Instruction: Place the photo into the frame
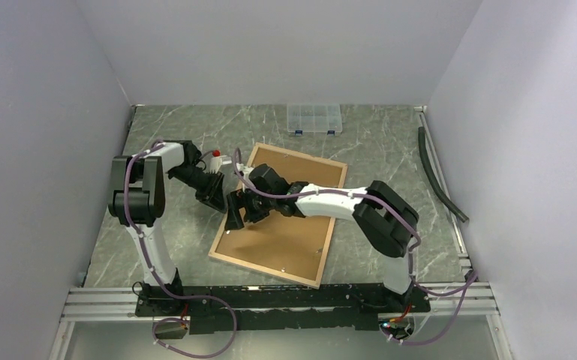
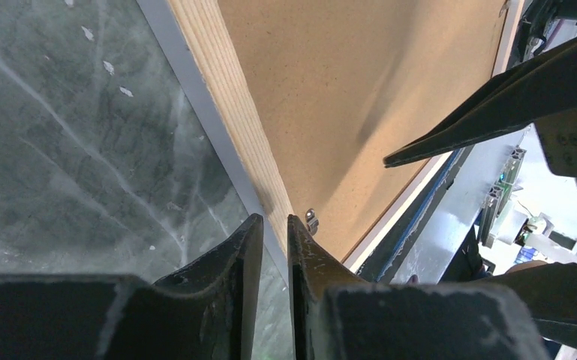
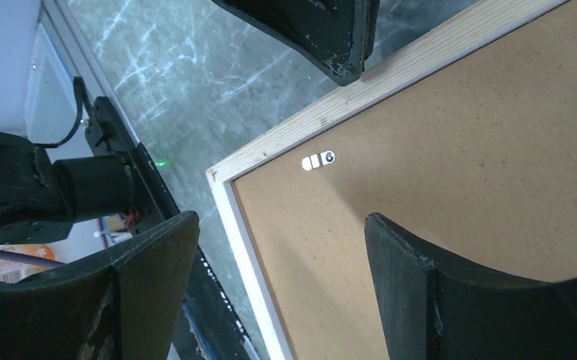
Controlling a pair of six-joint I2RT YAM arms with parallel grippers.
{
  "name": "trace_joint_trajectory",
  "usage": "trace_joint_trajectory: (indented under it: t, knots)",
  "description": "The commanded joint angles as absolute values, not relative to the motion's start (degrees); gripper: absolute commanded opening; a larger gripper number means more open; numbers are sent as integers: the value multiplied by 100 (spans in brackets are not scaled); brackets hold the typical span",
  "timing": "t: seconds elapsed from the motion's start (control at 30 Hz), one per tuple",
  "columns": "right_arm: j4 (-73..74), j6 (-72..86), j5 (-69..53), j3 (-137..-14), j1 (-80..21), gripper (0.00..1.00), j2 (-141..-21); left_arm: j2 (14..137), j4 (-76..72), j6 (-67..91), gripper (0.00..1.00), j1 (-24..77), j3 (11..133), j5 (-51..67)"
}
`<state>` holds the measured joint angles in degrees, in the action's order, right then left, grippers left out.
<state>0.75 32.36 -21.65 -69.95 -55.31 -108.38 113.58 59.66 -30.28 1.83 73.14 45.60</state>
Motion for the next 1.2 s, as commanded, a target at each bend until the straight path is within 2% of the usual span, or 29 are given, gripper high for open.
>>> trace_joint_trajectory:
  t: [0.0, 1.17]
  knots:
    - [-43, 2944, -2431, -7316, -5604, 84, -11086, 11484, 5851, -3005, 23, 192, 7258, 4627]
    - [-869, 3730, -2657, -7567, -5803, 80, -11931, 11451, 5828, -2973, 17, 222, 7295, 4333]
